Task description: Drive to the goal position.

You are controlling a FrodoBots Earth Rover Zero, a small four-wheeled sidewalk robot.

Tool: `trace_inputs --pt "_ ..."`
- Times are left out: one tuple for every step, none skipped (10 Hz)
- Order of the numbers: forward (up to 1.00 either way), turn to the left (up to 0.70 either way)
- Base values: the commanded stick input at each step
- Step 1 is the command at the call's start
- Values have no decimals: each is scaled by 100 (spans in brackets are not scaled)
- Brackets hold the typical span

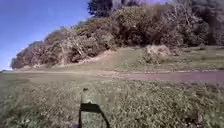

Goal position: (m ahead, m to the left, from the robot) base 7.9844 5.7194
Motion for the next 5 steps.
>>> trace_inputs --pt "70 0" --pt "70 0" --pt "70 0" --pt "70 0" --pt "70 0"
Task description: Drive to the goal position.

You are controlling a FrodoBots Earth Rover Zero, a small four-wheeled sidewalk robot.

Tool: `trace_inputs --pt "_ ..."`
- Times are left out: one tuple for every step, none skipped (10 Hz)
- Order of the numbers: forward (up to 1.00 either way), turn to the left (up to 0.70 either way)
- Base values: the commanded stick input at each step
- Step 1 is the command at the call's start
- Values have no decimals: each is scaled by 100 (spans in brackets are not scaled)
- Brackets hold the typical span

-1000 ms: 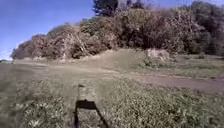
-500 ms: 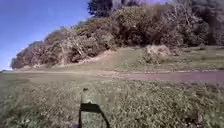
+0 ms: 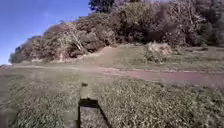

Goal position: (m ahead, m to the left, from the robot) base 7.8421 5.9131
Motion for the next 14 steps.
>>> trace_inputs --pt "70 0" --pt "70 0" --pt "70 0" --pt "70 0" --pt "70 0" --pt "70 0" --pt "70 0" --pt "70 0" --pt "70 0" --pt "70 0" --pt "70 0" --pt "70 0" --pt "70 0" --pt "70 2"
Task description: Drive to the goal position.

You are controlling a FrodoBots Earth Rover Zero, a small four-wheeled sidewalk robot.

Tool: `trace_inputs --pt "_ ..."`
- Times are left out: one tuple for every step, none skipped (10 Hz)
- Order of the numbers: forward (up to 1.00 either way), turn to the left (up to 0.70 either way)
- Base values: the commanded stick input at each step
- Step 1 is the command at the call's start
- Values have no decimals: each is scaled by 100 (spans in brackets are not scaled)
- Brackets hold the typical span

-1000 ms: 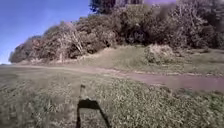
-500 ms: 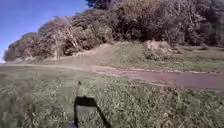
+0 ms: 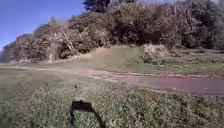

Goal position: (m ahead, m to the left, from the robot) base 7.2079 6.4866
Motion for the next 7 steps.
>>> trace_inputs --pt "70 2" --pt "50 3" --pt "50 3" --pt "50 3" --pt "50 3" --pt "50 3" --pt "50 3"
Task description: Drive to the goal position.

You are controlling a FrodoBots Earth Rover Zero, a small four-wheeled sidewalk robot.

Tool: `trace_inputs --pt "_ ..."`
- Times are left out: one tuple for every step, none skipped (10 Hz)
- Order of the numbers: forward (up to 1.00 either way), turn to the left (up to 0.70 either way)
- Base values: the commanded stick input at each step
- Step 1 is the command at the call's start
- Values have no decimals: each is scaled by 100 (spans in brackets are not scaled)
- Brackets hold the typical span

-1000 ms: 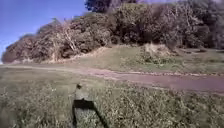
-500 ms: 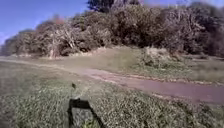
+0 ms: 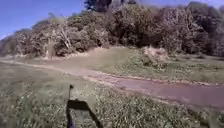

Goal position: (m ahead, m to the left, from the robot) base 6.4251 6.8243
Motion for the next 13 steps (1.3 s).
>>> trace_inputs --pt "50 3" --pt "50 3" --pt "50 3" --pt "50 3" --pt "50 3" --pt "50 3" --pt "50 3" --pt "50 3" --pt "50 3" --pt "50 0" --pt "50 0" --pt "50 0" --pt "50 1"
